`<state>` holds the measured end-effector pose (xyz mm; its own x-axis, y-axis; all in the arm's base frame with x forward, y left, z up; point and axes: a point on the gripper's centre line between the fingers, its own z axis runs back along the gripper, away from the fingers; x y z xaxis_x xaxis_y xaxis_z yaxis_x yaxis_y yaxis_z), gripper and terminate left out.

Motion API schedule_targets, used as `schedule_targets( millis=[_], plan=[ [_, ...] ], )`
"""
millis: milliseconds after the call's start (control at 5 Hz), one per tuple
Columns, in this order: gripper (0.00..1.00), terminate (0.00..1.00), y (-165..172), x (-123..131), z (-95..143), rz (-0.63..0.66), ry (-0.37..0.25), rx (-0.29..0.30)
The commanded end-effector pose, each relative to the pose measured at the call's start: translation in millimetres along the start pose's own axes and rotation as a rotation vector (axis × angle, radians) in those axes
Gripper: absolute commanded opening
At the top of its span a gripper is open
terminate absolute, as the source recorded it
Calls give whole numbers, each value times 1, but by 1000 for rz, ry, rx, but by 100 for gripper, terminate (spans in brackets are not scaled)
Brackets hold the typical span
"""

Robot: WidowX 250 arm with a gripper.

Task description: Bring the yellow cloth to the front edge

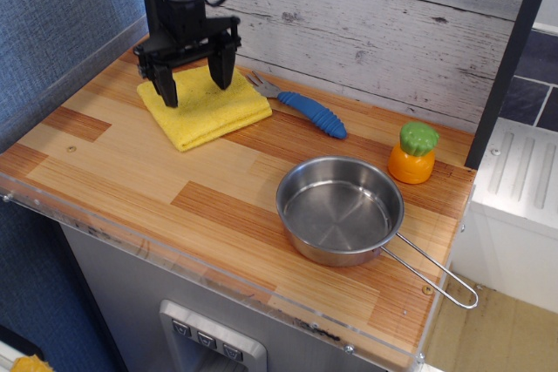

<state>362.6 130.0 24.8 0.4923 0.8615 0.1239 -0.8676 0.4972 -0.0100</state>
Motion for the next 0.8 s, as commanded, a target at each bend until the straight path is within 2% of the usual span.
schedule_targets(
  millis=[0, 400, 600],
  plan=[
    [100, 0, -17, 2, 1, -13, -52, 2],
    [100, 0, -2, -17, 0, -9, -39, 2],
    [100, 0, 12, -28, 7, 13, -45, -9]
  ],
)
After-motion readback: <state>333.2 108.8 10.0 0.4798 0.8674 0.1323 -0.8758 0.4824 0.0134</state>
